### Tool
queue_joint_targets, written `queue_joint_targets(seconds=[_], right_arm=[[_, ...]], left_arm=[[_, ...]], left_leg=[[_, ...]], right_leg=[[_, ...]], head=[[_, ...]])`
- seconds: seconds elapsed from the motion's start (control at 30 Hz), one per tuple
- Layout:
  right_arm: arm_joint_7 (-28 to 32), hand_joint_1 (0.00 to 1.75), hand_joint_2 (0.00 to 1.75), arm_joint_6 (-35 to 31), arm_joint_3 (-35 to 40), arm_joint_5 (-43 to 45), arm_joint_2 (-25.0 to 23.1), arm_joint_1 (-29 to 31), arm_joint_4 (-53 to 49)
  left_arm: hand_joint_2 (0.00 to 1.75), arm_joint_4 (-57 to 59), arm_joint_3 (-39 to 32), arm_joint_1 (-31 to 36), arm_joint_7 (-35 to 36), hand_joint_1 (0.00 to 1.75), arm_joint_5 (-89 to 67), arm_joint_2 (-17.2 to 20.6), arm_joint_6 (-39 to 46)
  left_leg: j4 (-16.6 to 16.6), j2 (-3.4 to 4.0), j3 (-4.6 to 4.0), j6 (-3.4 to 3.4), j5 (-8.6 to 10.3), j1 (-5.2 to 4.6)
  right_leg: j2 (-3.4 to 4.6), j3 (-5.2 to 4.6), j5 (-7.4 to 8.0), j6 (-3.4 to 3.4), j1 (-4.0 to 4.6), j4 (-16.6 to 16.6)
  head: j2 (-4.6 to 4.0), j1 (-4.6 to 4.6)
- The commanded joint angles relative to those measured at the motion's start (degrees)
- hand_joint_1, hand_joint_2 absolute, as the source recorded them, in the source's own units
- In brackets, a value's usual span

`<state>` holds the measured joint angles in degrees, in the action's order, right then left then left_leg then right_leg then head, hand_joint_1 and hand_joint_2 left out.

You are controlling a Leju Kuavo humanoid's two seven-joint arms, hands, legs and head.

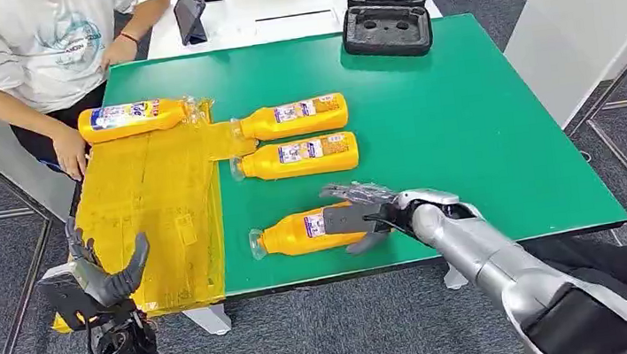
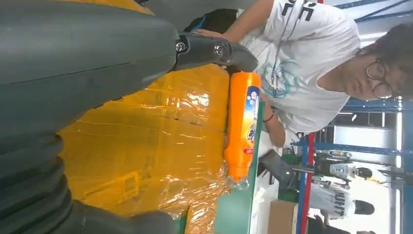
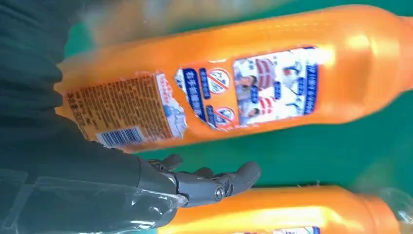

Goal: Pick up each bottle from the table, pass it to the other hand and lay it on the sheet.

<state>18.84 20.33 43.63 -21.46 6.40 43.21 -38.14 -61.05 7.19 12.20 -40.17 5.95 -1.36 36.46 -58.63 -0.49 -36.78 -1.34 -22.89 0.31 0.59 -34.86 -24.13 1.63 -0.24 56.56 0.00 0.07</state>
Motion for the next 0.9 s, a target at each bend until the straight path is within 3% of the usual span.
queue_joint_targets(seconds=[0.03,0.3,0.9], right_arm=[[0.5,0.0,1.75,-0.6,3.6,-0.2,0.1,3.2,7.2],[-1.1,0.0,1.75,-1.2,4.6,-1.6,-1.4,4.4,9.6],[-1.4,0.0,1.75,-2.1,6.0,-2.4,-1.5,4.6,11.7]], left_arm=[[1.75,4.4,-1.0,2.4,0.2,0.0,0.6,-0.6,0.2],[1.75,2.4,-1.4,-0.4,0.2,0.0,1.2,-0.6,0.1],[1.75,4.8,-0.6,0.3,0.2,0.0,4.5,-0.9,-1.8]], left_leg=[[0.0,-0.01,0.12,0.03,-0.04,-0.01],[0.0,0.12,0.24,0.04,-0.09,-0.01],[0.1,-0.01,0.23,0.04,-0.06,-0.01]], right_leg=[[-0.06,0.12,-0.05,-0.01,0.0,0.0],[0.05,0.21,-0.06,-0.02,0.0,0.0],[-0.08,0.24,-0.08,-0.02,-0.01,-0.1]], head=[[0.0,0.02],[0.0,0.02],[0.0,0.02]])
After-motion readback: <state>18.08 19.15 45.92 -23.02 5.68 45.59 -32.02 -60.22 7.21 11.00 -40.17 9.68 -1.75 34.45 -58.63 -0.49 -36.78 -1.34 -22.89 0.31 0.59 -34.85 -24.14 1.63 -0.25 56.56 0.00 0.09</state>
